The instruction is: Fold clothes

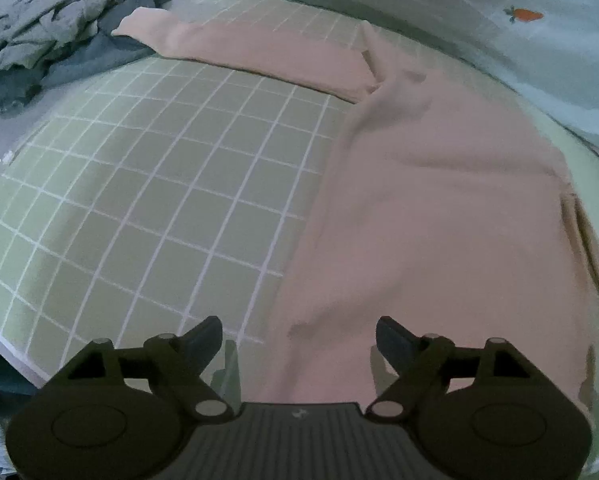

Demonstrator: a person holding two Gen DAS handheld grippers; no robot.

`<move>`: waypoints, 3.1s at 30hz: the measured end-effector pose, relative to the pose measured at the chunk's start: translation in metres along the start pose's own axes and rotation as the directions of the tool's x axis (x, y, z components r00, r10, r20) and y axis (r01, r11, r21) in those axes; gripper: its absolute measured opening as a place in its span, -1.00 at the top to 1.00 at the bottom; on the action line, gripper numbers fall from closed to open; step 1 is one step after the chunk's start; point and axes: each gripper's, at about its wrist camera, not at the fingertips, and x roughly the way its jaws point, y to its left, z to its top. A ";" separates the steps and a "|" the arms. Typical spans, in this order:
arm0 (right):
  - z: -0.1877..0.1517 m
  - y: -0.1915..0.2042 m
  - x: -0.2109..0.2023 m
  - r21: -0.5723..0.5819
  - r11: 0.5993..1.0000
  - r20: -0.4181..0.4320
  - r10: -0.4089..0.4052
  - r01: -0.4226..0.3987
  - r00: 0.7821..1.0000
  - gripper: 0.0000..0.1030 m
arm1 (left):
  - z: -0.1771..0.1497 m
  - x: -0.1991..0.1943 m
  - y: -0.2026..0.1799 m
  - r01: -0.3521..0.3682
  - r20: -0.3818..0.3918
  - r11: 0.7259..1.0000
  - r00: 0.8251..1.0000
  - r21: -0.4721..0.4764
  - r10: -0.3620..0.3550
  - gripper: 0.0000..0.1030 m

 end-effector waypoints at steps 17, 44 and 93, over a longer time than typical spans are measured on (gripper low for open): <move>0.085 -0.013 0.086 -0.203 0.979 -0.015 0.028 -0.030 0.999 -0.28 | 0.072 0.063 -0.044 -0.120 -0.087 0.987 0.990 -0.106 0.111 -0.91; 0.056 -0.110 0.046 0.194 0.979 0.082 -0.080 0.063 0.993 -0.98 | 0.073 0.072 -0.054 -0.160 -0.090 0.984 0.984 -0.076 0.153 -1.00; 0.001 -0.249 0.008 0.548 0.714 -0.035 -0.500 0.435 0.865 0.93 | 0.069 0.070 -0.055 -0.167 -0.036 0.982 0.986 -0.090 0.164 -1.00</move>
